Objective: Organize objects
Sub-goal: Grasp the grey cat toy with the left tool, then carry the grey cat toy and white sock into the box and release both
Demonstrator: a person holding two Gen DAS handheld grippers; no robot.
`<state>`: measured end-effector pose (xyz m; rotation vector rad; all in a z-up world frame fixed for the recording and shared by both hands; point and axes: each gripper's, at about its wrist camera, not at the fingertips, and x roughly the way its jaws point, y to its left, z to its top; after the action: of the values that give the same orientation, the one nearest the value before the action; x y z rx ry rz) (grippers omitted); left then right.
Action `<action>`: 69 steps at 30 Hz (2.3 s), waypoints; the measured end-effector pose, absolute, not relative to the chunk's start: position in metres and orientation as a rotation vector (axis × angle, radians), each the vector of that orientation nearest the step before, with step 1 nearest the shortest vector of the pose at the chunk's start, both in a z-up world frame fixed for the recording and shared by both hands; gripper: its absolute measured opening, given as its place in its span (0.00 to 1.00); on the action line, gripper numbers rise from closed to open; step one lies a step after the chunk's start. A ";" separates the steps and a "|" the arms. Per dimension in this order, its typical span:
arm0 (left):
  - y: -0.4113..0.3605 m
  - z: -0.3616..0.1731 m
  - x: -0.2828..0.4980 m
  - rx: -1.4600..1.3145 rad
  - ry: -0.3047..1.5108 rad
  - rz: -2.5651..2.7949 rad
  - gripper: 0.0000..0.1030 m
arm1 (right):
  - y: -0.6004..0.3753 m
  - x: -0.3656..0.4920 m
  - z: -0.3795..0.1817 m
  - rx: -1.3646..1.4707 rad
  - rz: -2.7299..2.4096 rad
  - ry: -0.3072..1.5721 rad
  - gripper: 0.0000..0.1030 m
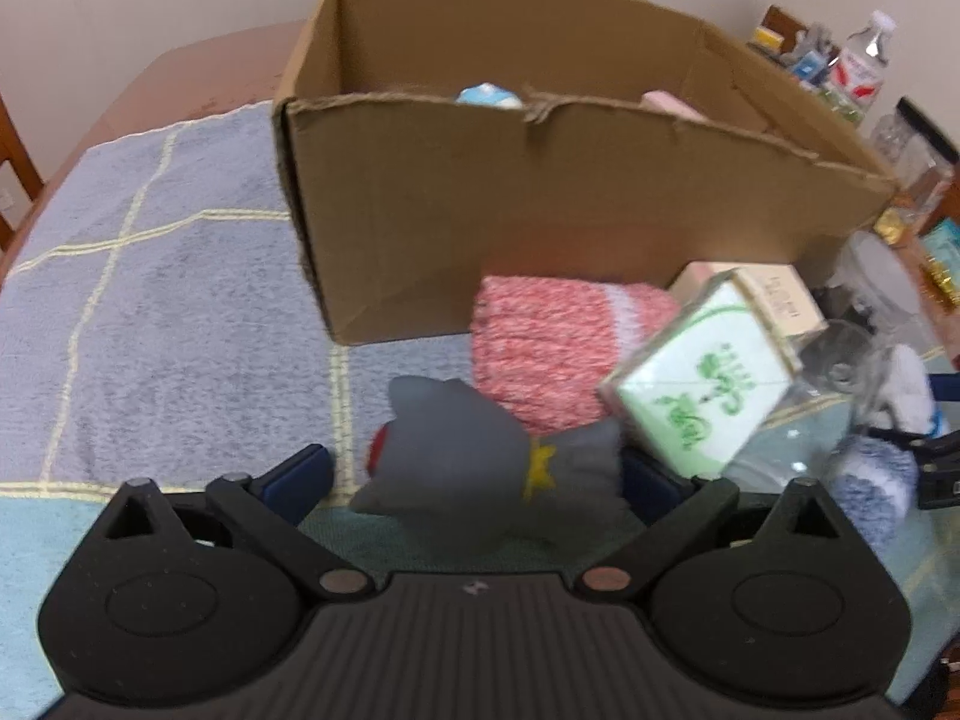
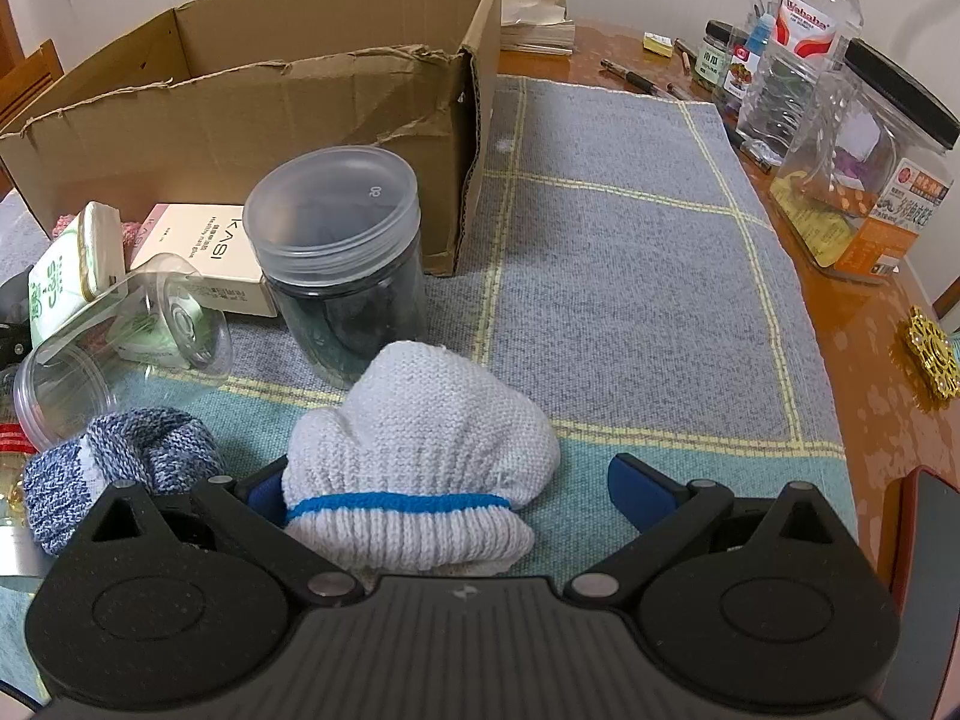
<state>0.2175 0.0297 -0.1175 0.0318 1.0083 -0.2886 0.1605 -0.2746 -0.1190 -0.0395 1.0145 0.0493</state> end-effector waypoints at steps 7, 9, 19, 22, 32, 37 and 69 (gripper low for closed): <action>0.030 -0.114 0.216 0.044 1.008 -0.334 0.79 | -0.275 0.160 -0.119 -0.044 0.057 1.013 1.00; 0.031 -0.114 0.216 0.044 1.008 -0.328 0.77 | -0.275 0.161 -0.119 -0.047 0.064 1.022 1.00; 0.038 -0.114 0.219 0.037 1.015 -0.332 0.77 | -0.274 0.163 -0.117 -0.082 0.125 1.022 0.97; 0.033 -0.115 0.223 0.038 1.020 -0.332 0.77 | -0.273 0.166 -0.114 -0.083 0.128 1.024 0.88; 0.027 -0.108 0.205 0.033 1.037 -0.337 0.71 | -0.272 0.161 -0.104 -0.075 0.132 1.026 0.76; 0.028 -0.096 0.203 0.038 1.032 -0.340 0.71 | -0.277 0.159 -0.092 -0.040 0.123 1.019 0.76; 0.007 0.026 0.320 0.170 0.824 -0.421 0.71 | -0.234 0.259 0.038 -0.069 0.238 0.764 0.76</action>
<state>0.3199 0.0067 0.0263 0.1699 0.8236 -0.4212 0.2590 -0.2339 0.0384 -0.0690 0.7640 0.2383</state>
